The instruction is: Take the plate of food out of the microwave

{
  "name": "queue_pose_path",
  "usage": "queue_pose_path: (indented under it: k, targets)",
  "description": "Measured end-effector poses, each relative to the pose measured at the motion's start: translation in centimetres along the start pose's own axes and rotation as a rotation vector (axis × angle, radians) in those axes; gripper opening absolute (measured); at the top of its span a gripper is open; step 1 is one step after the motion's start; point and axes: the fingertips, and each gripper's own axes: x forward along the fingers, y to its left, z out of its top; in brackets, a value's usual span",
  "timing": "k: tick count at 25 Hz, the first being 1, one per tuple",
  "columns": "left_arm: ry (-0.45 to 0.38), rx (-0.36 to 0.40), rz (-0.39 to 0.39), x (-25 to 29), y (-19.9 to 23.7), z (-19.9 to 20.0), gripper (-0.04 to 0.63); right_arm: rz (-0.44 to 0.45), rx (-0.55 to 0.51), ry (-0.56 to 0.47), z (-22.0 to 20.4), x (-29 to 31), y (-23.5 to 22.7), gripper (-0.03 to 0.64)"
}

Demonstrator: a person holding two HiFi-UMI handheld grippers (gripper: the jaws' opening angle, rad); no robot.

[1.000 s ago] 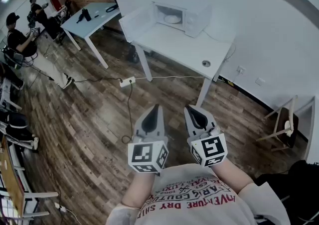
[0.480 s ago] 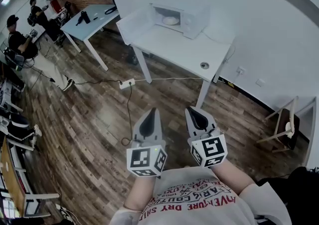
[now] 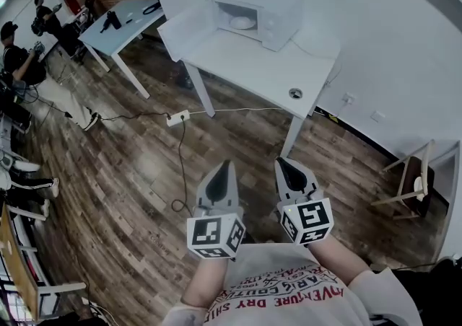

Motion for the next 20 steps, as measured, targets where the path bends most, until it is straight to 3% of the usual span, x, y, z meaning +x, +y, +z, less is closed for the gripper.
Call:
queue_pose_path:
  k: [7, 20]
  targets:
    - [0.027, -0.001, -0.056, 6.7, 6.1, 1.4, 0.006, -0.059, 0.013, 0.003, 1.1, 8.2, -0.4, 0.012]
    - [0.056, 0.001, -0.130, 20.0, 22.0, 7.3, 0.006, -0.141, 0.023, -0.029, 6.0, 27.0, 1.7, 0.012]
